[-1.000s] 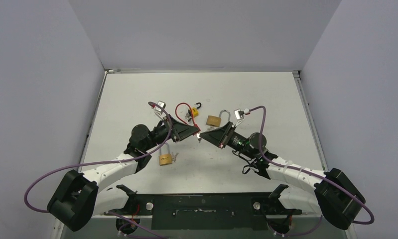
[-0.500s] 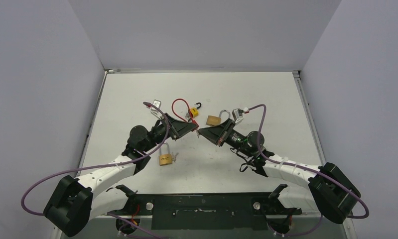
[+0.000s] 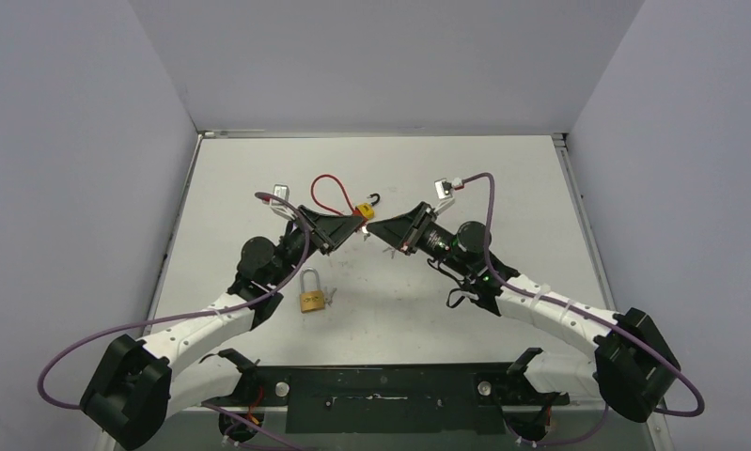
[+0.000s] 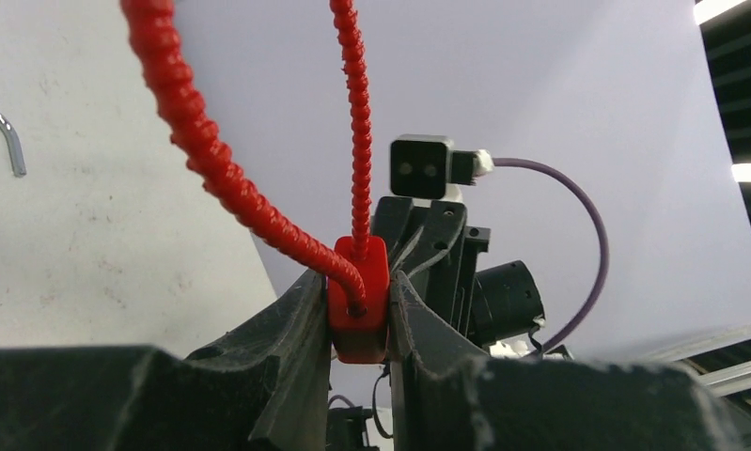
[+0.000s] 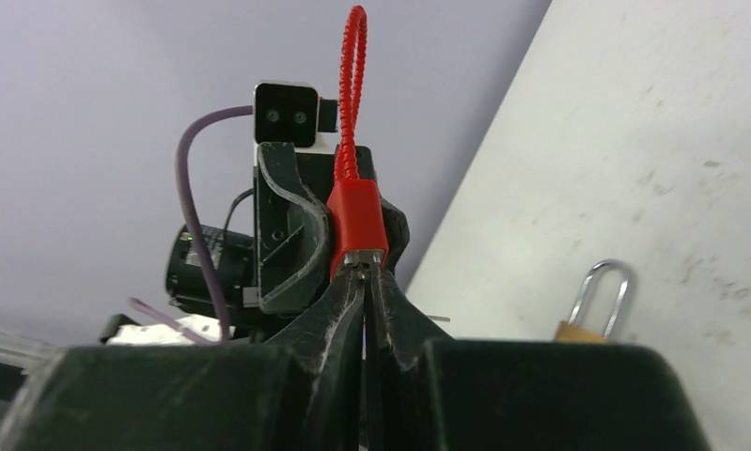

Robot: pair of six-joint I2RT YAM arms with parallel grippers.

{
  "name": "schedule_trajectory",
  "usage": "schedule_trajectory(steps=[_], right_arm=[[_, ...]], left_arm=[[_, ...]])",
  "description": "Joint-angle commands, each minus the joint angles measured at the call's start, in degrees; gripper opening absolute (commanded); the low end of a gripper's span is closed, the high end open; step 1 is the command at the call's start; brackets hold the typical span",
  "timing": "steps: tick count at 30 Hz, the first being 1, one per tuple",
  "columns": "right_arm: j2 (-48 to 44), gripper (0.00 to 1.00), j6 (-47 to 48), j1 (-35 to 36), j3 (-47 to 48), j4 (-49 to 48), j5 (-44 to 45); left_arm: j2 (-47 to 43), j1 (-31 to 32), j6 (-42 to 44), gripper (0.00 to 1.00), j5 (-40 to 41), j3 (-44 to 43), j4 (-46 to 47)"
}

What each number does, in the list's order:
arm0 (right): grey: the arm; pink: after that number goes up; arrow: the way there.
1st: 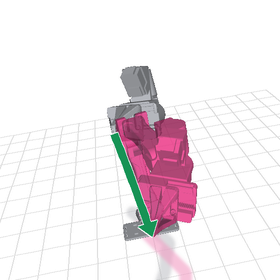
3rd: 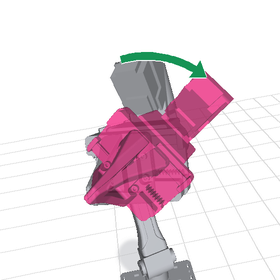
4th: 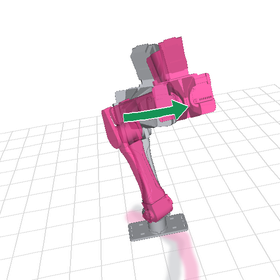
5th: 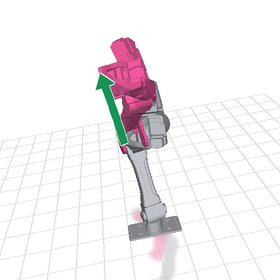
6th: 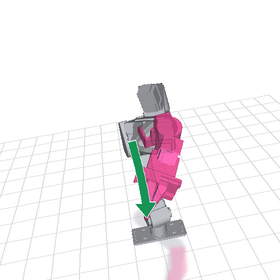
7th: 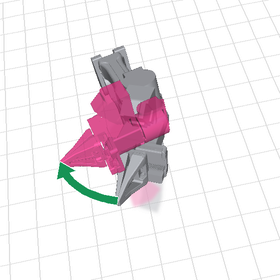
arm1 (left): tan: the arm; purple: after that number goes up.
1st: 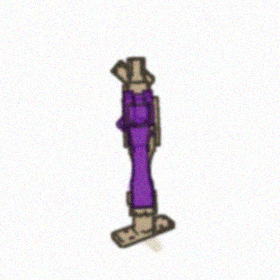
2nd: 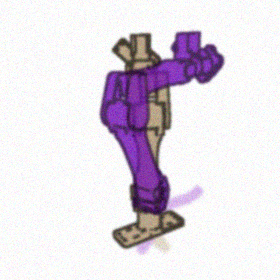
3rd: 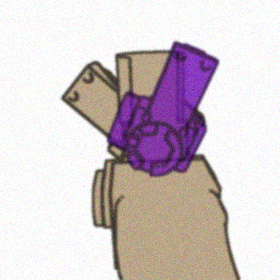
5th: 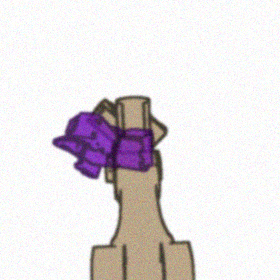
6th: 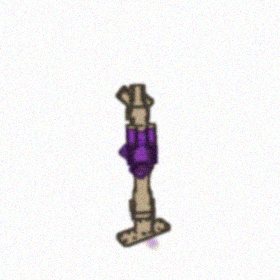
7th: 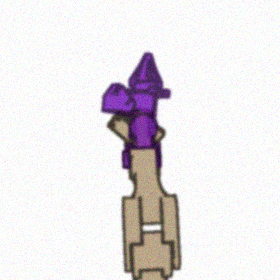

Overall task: Unlock with the key
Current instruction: Unlock the lock.

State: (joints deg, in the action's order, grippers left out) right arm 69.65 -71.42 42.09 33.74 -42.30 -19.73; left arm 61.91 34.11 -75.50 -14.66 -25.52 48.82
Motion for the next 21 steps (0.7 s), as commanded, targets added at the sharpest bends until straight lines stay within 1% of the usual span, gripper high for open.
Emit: schedule_trajectory(steps=[1, 3, 5, 11, 15, 21], right_arm=[[-1.04, 0.0, 21.82, 1.55, 9.26, 16.16, 5.16], [-0.73, 0.0, 19.47, 0.67, 9.05, 15.35, 4.88], [-0.7, 0.0, 14.32, 0.25, 7.96, 11.09, 4.02], [-0.01, 0.0, -8.6, -0.24, 1.42, -7.19, 4.54], [1.3, 0.0, -25.28, -0.71, -0.74, -10.47, 3.78], [3.42, 0.0, -42.34, -1.04, -5.7, -19.32, 5.29]], left_arm=[[-1.46, 3.95, -1.9, 0.0, -11.52, -3.73, -3.68], [-1.98, 3.94, -0.36, 0.0, -11.14, -3.92, -4.91], [-2.26, 3.9, 0.64, 0.0, -10.82, -3.48, -4.51], [-2.65, 4.1, 2.78, 0.0, -9.37, -0.74, 0.71], [-3.08, 4.1, 5.83, 0.0, -7.97, 0.04, 2.56], [-2.97, 4.18, 8.36, 0.0, -6.87, 0.92, 7.27]])
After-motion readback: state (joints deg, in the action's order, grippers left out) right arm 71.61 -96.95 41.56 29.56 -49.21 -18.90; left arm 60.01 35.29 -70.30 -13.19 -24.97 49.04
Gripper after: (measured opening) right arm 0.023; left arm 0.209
